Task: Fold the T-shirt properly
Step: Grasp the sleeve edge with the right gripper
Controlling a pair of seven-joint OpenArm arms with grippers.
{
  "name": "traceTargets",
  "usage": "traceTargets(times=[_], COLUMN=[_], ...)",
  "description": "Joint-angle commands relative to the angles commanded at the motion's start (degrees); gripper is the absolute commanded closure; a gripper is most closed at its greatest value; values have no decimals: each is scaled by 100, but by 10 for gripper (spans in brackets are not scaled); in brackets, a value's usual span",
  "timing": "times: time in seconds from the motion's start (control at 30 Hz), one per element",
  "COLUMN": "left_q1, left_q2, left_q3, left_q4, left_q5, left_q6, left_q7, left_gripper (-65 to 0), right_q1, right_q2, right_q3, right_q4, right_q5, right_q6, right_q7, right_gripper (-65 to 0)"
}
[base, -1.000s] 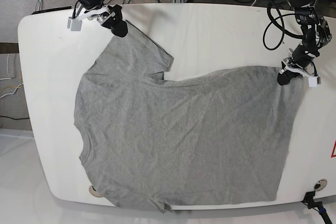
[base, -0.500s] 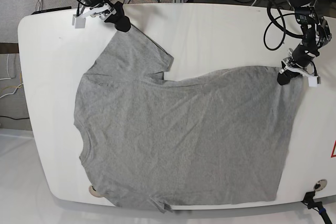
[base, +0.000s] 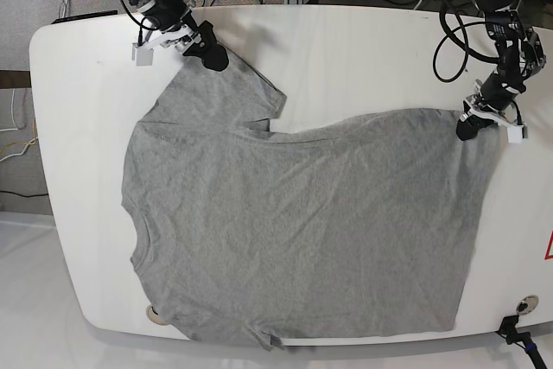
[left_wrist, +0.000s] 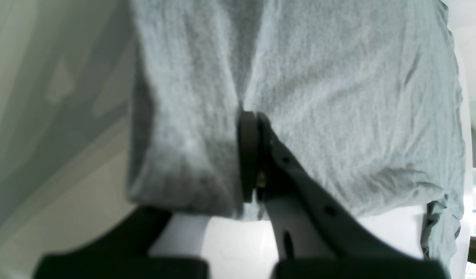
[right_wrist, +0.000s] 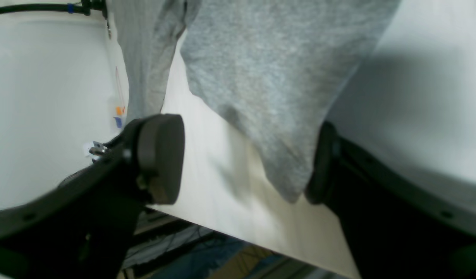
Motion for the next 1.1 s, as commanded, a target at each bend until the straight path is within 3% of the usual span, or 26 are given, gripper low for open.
traceTargets(times=[0.37, 0.43, 0.53, 0.57, 0.8, 1.03, 1.1], left_q1=[0, 0, 0, 0, 0, 158, 387], left_q2=[0, 0, 0, 0, 0, -211, -176], left_q3=[0, 0, 9, 9, 26, 580, 589], left_q4=[0, 0, 0, 0, 9, 237, 765], left_q5=[0, 0, 0, 0, 9, 18, 308], left_q6=[0, 0, 0, 0, -9, -9, -9], left_q7=[0, 0, 0, 0, 0, -9, -18], left_gripper=[0, 0, 0, 0, 0, 0, 0], right_q1=[325, 334, 343, 343, 325, 18, -62], right_q2=[97, 105, 105, 105, 255, 237, 255], right_q3=[9, 9, 9, 9, 0, 0, 9], right_q4=[-53, -53, -53, -44, 176, 1635, 1697], right_q5=[0, 0, -18, -105, -466, -1767, -1873], right_q6=[0, 9, 9, 9, 9, 9, 9], right_q7=[0, 0, 0, 0, 0, 0, 0], right_gripper=[-406, -298, -28, 0, 0, 0, 0])
